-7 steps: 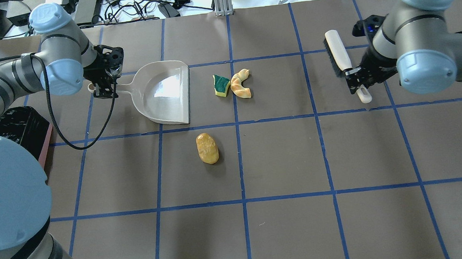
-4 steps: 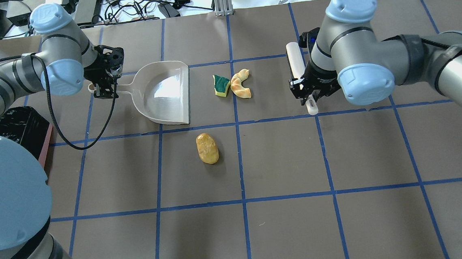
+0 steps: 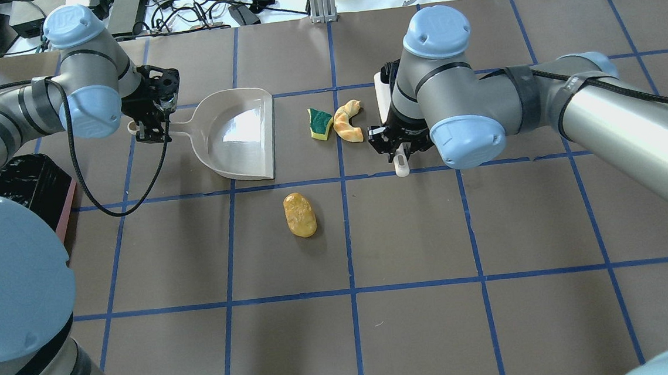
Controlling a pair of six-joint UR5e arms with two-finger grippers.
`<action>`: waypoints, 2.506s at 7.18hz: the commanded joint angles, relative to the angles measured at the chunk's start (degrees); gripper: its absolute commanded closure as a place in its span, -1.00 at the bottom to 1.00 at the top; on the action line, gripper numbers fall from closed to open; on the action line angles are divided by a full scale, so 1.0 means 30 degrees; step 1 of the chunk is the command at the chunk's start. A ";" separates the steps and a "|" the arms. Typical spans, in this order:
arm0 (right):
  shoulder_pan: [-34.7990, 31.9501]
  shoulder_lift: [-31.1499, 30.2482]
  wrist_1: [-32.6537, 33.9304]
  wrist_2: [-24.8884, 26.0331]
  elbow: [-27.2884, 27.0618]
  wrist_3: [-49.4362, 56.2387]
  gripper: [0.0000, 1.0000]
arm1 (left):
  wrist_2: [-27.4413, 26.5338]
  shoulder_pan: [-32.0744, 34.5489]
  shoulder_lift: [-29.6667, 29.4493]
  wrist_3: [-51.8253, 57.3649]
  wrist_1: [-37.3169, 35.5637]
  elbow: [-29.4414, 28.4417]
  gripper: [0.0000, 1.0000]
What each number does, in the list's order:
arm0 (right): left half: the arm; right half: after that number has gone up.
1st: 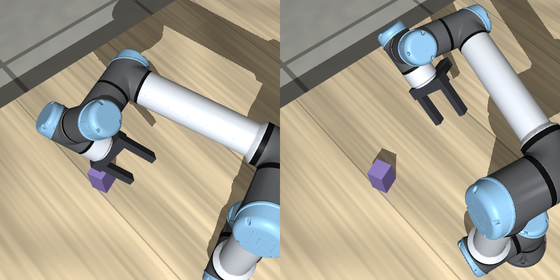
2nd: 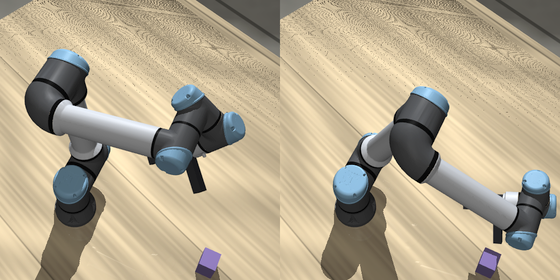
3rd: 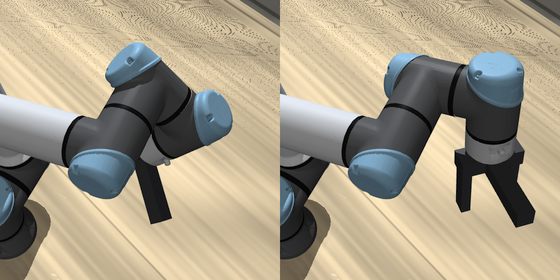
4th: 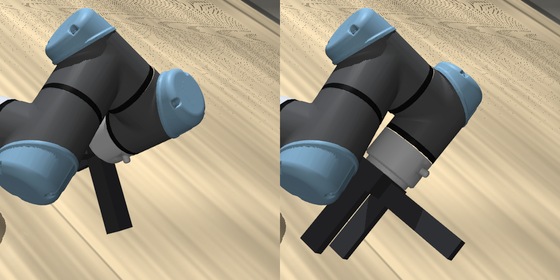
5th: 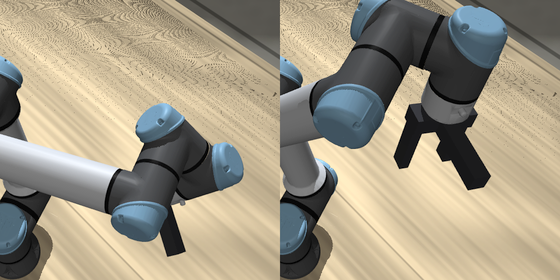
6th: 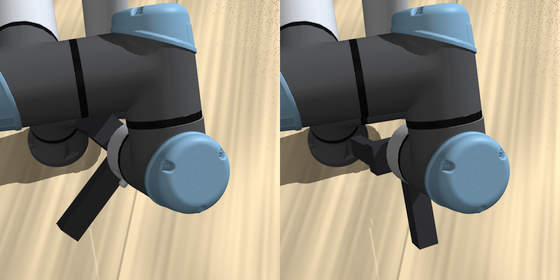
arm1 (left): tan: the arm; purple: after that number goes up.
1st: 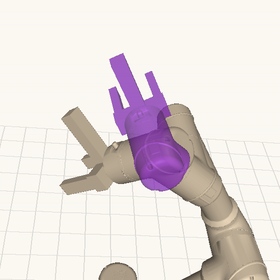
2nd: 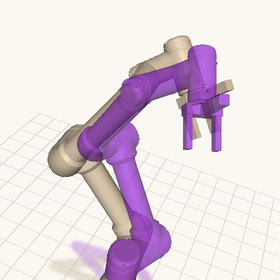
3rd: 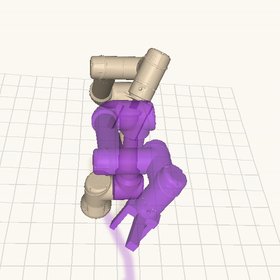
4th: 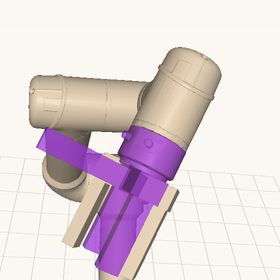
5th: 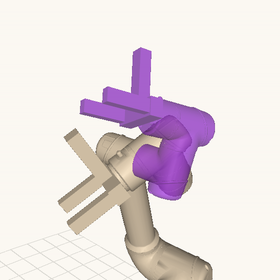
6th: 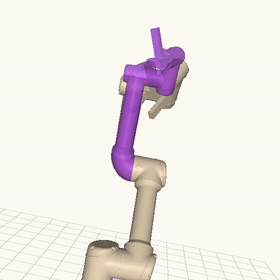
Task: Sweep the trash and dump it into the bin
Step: 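Sweep the sponge and pastry into the dustpan with the right gripper's brush, then sweep the bread roll in with the right brush while the left pulls the dustpan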
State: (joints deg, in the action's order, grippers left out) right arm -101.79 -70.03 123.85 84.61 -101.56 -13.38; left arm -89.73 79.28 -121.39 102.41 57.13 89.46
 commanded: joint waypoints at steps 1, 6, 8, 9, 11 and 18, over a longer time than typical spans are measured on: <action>-0.0726 0.0841 0.0229 -0.0455 0.0456 -0.0668 0.95 | 0.0027 0.0000 0.0004 0.0052 0.0001 -0.0025 1.00; -0.2857 0.2596 0.1549 -0.2860 0.2468 -0.5197 0.97 | -0.0032 0.0000 0.0004 0.0053 0.0001 -0.0025 1.00; -0.4208 0.3653 0.1520 -0.2918 0.3791 -0.7165 0.97 | -0.0032 0.0000 -0.0025 0.0024 0.0001 -0.0025 1.00; -0.4416 0.3860 0.1810 -0.3267 0.3854 -0.7461 0.98 | -0.0032 0.0000 -0.0025 0.0024 0.0001 -0.0025 1.00; -0.5089 0.4067 0.2748 -0.3739 0.4261 -0.9040 0.98 | -0.0032 0.0000 -0.0054 0.0024 0.0001 -0.0025 1.00; -0.3805 0.0354 -0.5264 -0.0004 0.4477 -0.7144 1.00 | 0.0085 0.0000 0.0062 -0.0122 0.0001 -0.0054 1.00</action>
State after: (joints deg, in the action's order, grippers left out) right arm -114.22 -65.91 113.01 80.57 -86.42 -36.14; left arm -89.70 79.28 -121.47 102.20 57.09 89.30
